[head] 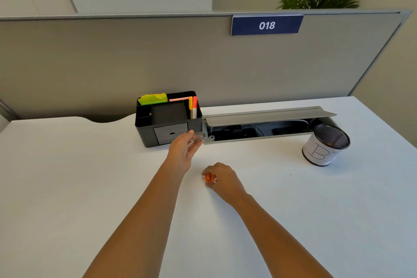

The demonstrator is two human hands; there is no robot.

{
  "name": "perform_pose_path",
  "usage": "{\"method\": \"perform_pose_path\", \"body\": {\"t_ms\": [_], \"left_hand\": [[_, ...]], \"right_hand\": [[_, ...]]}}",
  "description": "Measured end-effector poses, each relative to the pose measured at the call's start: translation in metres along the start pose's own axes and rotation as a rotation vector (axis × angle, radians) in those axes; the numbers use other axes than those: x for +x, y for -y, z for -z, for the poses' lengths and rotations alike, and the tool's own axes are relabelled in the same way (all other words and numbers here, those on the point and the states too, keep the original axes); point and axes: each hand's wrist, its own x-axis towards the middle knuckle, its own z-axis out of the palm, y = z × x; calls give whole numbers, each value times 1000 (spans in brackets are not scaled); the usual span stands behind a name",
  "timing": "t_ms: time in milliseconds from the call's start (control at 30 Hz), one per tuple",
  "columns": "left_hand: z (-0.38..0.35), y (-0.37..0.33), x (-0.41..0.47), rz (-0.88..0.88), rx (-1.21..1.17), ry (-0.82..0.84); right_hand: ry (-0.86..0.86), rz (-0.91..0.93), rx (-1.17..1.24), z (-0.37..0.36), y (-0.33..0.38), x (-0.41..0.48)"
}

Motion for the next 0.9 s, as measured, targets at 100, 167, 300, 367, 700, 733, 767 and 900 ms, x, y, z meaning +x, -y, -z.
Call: {"method": "perform_pose_path", "body": {"t_ms": [100,167,300,367,700,733,767,900], "left_hand": [[10,-2,1,5,1,-18],[15,-3,0,9,-27,-32],[20,-3,-5,17,-30,-63],[21,-3,-8,29,-29,-72],[21,-4,-16,64,-42,-60],[21,-3,-17,67,-44,-60],[21,-3,-17,70,-46,-59],[20,-1,-18,80,-34,-78]], "right_hand": [[-203,-235,449,10,8,3],[-275,-343,785,21,17,6],[-277,-308,974,37,37,16],[-287,-269,985,41,47,19],[-469,-324,1012,34,66,24],[-477,-323,1018,32,67,23],[-484,-326,1020,31,67,22],[-490,-328,939,29,69,21]]}}
